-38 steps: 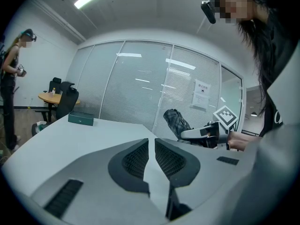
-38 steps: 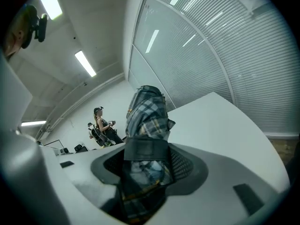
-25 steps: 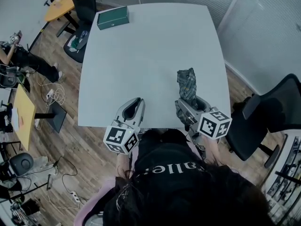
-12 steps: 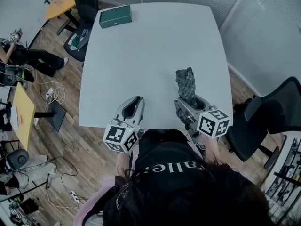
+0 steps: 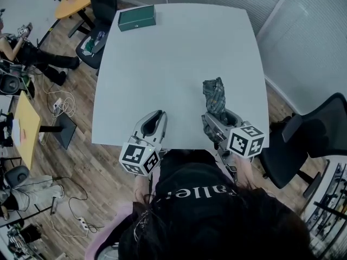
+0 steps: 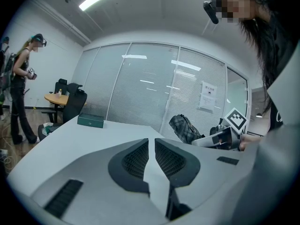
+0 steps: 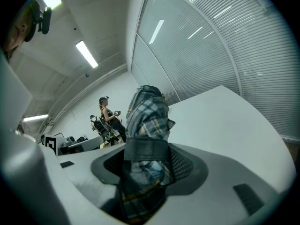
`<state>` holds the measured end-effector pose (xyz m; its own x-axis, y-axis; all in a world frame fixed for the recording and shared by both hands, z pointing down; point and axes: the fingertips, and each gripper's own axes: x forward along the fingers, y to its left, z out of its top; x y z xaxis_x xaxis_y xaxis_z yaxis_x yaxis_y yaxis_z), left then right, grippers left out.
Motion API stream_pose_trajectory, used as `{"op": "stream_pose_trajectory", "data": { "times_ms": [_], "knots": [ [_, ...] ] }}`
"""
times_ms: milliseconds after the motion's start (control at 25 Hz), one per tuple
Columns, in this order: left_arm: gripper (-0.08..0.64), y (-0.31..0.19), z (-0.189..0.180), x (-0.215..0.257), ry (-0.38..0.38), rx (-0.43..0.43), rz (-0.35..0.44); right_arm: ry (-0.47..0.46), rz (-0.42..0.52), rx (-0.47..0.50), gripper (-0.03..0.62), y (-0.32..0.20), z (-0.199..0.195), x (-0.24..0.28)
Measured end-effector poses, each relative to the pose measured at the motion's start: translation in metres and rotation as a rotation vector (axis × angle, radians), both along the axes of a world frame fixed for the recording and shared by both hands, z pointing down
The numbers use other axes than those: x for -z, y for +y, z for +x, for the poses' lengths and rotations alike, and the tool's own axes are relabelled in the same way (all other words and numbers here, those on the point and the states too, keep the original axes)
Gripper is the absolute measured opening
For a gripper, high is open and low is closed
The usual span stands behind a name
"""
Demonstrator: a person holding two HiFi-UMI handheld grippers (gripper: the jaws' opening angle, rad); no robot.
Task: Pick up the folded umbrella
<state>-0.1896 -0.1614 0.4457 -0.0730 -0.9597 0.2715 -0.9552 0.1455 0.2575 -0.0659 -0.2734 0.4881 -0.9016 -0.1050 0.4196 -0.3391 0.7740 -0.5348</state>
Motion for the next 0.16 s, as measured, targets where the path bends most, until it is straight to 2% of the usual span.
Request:
{"op": "stream_pose_trajectory", "data": {
  "times_ms": [160],
  "knots": [
    [0.057,0.0040,0.0013,-0.0008,-0.003,0.004,0.000,0.004,0.001,0.003,0.235,0.0029,0.0010,-0.0025]
  ]
}}
